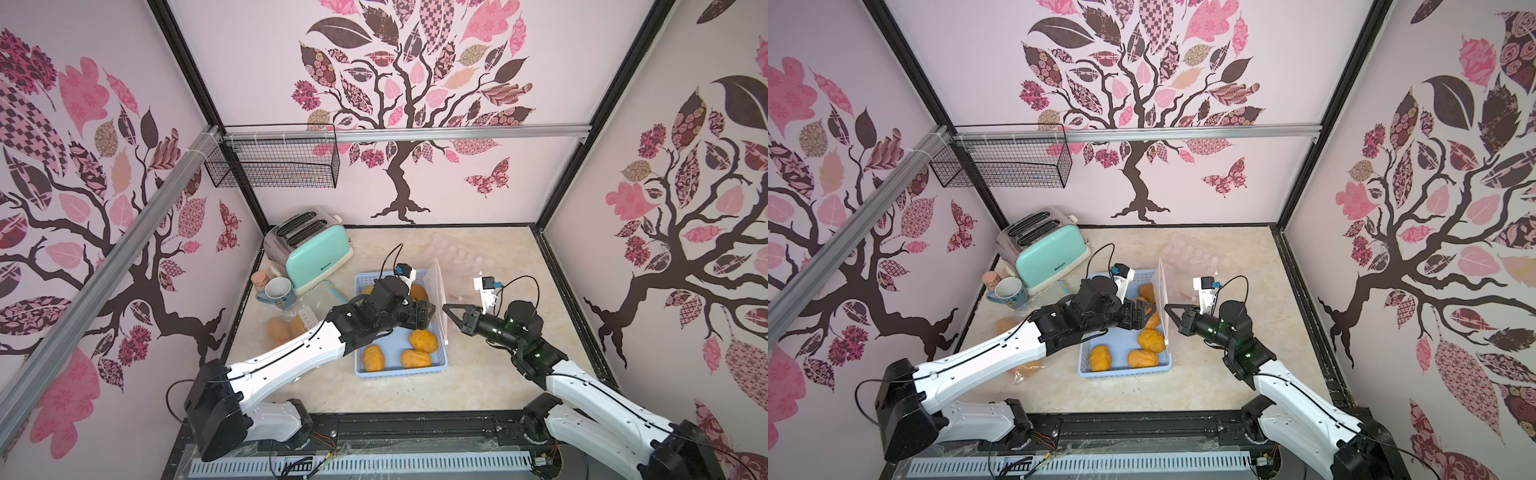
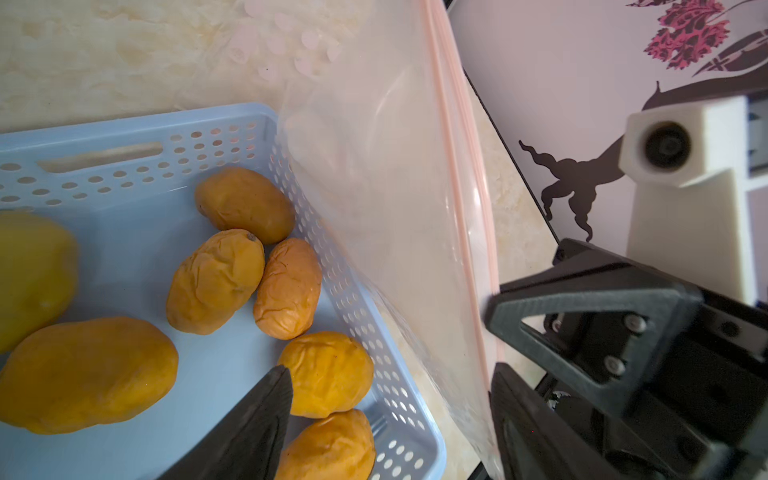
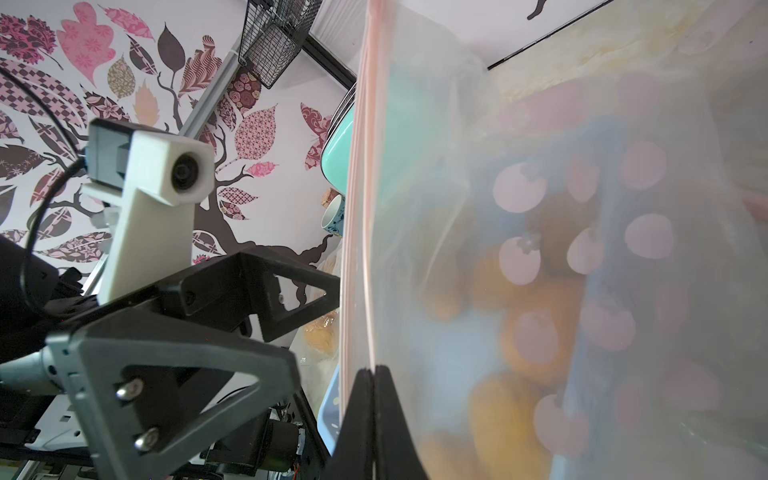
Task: Put the potatoes into a zipper bag and zip it
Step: Pick up the zipper food storage bag.
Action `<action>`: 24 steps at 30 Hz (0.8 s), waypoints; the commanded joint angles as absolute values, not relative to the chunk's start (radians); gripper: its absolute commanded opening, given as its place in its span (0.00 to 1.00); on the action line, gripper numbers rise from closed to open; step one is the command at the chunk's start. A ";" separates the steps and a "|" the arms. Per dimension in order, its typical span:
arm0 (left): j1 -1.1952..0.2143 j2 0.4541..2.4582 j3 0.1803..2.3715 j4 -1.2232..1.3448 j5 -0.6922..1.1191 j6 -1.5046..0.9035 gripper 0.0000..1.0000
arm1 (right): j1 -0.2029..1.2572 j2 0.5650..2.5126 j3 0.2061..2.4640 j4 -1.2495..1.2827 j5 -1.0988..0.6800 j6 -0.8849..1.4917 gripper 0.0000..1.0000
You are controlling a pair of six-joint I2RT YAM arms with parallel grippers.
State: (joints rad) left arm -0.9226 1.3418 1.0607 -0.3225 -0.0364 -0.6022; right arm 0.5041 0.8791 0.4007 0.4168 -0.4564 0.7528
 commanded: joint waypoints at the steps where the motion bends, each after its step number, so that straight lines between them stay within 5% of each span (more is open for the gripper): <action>1: -0.959 1.367 1.115 -0.239 -0.098 -0.635 0.78 | 0.512 0.875 0.402 0.435 -0.449 0.745 0.00; 11: -0.971 1.449 1.124 -0.190 -0.169 -0.686 0.71 | 0.513 0.879 0.375 0.437 -0.446 0.731 0.00; 19: -0.974 1.490 1.131 -0.237 -0.212 -0.688 0.49 | 0.513 0.877 0.373 0.443 -0.439 0.726 0.00; 24: -0.979 1.513 1.135 -0.226 -0.200 -0.694 0.44 | 0.513 0.883 0.377 0.442 -0.438 0.719 0.00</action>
State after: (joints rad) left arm -0.9714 1.4956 1.0798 -0.2264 -0.1890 -0.6891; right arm 0.5083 0.8795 0.3634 0.4244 -0.4351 0.7357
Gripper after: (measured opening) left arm 0.443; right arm 0.040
